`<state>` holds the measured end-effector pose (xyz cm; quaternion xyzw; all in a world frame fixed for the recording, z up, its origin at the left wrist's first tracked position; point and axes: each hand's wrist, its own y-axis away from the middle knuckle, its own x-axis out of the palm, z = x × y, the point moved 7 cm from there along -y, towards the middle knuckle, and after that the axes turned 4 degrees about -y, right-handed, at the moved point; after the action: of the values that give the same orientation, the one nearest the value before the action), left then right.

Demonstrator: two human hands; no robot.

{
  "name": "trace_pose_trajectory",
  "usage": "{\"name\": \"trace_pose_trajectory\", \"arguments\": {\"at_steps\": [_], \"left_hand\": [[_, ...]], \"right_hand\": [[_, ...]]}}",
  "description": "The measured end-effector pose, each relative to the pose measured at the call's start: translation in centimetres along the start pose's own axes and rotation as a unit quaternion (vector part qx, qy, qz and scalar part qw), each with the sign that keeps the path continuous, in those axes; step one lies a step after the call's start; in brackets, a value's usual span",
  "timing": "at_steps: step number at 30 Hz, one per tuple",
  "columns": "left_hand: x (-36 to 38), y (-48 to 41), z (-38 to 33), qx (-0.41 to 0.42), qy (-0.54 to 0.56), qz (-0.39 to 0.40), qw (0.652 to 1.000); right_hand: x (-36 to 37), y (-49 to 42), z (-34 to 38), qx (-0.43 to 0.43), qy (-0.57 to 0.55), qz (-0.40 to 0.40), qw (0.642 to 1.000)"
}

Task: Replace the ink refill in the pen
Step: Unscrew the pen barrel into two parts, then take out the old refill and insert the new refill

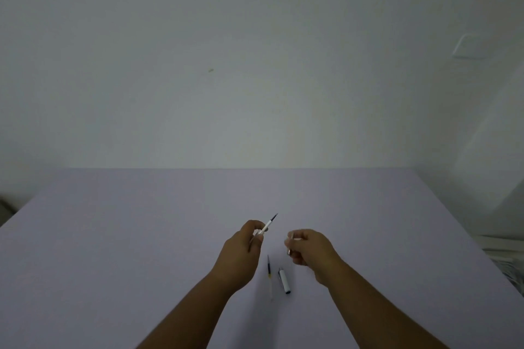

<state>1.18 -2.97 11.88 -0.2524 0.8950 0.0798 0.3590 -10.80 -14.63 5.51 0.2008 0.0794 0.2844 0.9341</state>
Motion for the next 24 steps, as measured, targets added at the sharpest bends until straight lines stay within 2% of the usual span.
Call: {"name": "trace_pose_trajectory", "arguments": {"at_steps": [4, 7, 16, 24], "left_hand": [[0.8, -0.2, 1.2, -0.016, 0.006, 0.013, 1.000], [1.6, -0.5, 2.2, -0.033, 0.006, 0.027, 0.999], [3.5, -1.5, 4.0, -0.053, 0.015, 0.052, 0.997], [4.6, -1.8, 4.9, -0.070, 0.016, 0.069, 0.995]], "right_hand": [[-1.4, -2.2, -4.2, 0.023, 0.210, -0.019, 0.977], [-1.5, -3.4, -6.4, 0.016, 0.308, -0.027, 0.951], [-0.6, -4.7, -9.2, -0.002, 0.347, -0.071, 0.935], [-0.5, -4.9, -10.0, 0.000, 0.354, -0.065, 0.933]]}}
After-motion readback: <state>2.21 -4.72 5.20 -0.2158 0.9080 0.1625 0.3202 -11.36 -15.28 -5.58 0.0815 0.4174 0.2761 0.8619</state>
